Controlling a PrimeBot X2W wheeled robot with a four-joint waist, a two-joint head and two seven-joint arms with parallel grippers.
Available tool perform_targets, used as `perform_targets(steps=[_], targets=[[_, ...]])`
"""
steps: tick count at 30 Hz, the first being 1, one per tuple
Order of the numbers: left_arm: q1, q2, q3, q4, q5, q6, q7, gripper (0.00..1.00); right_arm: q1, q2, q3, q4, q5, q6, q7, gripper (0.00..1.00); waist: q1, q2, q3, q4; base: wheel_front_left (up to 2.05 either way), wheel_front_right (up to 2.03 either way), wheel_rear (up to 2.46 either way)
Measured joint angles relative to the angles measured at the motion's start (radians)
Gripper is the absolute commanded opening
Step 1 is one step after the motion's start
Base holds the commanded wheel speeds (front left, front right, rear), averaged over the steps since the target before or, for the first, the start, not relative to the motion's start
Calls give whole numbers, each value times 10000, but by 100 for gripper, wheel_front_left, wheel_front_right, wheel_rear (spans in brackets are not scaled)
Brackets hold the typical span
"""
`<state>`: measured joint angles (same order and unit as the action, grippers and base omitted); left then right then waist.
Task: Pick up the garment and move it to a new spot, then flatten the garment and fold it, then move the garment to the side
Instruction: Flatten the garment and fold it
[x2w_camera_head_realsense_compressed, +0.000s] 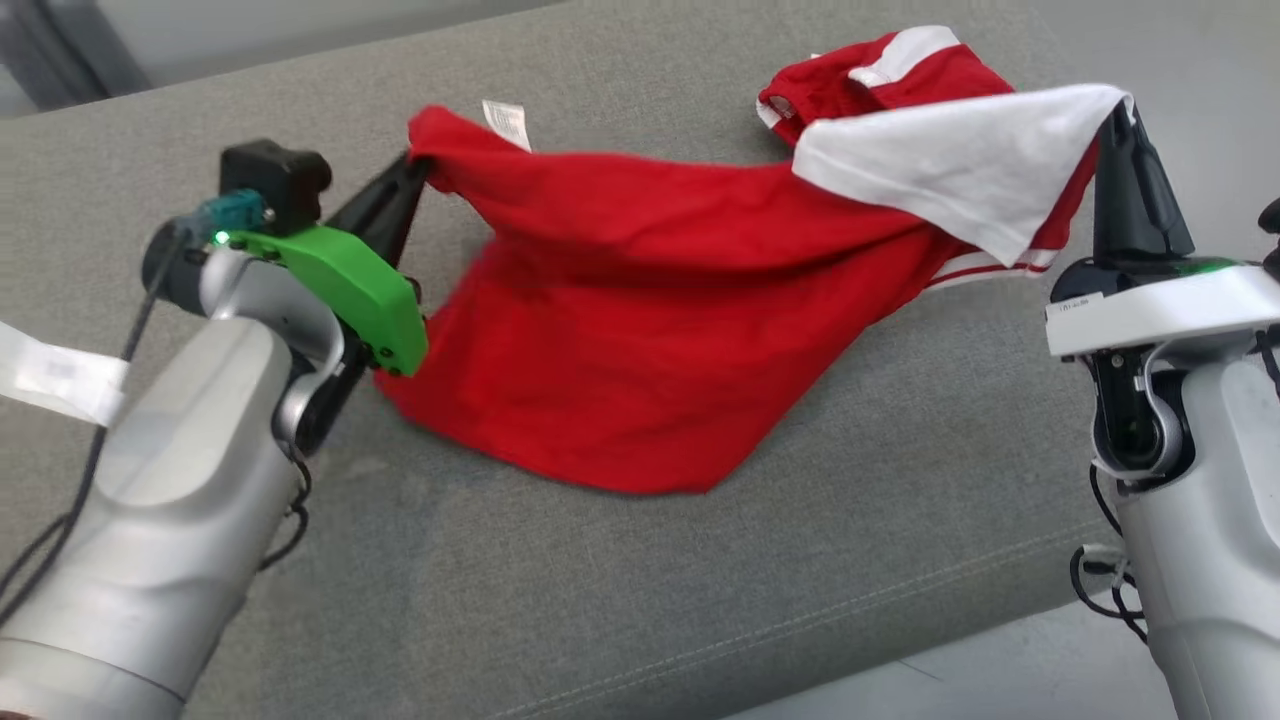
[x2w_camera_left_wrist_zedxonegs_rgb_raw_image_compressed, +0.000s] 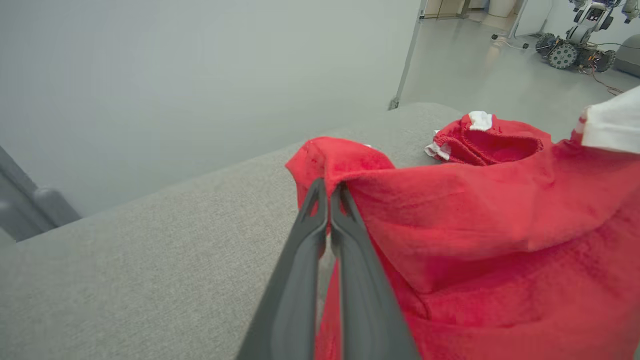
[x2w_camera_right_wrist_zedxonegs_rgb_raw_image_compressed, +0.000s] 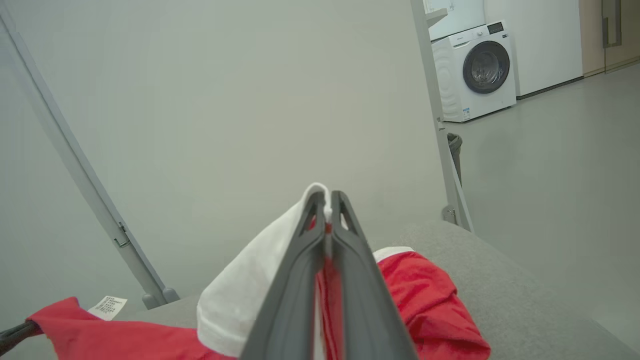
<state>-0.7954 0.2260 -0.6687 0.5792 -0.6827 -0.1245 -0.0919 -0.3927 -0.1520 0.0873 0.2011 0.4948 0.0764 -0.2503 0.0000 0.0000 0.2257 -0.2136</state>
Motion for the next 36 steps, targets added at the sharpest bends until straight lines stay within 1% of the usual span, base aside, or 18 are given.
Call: perform_targets(steps=[2,4,5,6,9,14,16,20,24,27,33,36], targets=[[-360,399,-19,-151,40,-2,-136,0,-406,63,13,-79,12,113,0,0,0,0,-172,122,0,0,0],[-591,777,-8,-232,92,-2,-217,0,-900,132,8,-201,115,153,-2,0,0,0,-360,247,0,0,0],[-591,777,-8,-232,92,-2,-217,0,-900,132,8,-201,115,153,-2,0,0,0,-360,247,0,0,0],[-703,1028,52,-305,86,-2,-337,0,-1297,151,-4,-291,238,221,-15,0,0,0,-548,376,0,0,0],[-826,1162,196,-412,81,-6,-508,0,-1550,134,-23,-336,357,288,-19,0,0,0,-731,523,0,0,0],[-1300,1402,734,-765,-136,-48,-943,0,-1999,23,-44,-476,474,337,-44,0,0,0,-1116,943,0,0,0],[-1302,1463,740,-807,-435,-48,-936,0,-2109,13,-23,-500,665,376,-46,0,0,0,-1250,1112,0,0,0],[-1168,1645,658,-1018,-669,-48,-826,0,-2062,136,150,-474,1279,378,-40,0,0,0,-1487,1415,0,0,0],[-545,2010,497,-1337,-1124,-48,-403,0,-1504,178,408,-499,1904,412,299,0,0,0,-1639,1645,0,0,0],[173,2265,198,-1638,-1607,-48,163,0,-901,232,660,-575,2406,464,729,0,0,0,-1660,1715,0,0,0],[1206,2757,-163,-2274,-2711,-48,1459,0,-156,-77,1158,-821,2903,464,1659,0,0,0,-1455,1687,0,0,0],[1342,3131,-307,-2395,-3030,-48,2075,0,-119,-291,1764,-828,3016,466,2259,0,0,0,-1293,1654,0,0,0]])
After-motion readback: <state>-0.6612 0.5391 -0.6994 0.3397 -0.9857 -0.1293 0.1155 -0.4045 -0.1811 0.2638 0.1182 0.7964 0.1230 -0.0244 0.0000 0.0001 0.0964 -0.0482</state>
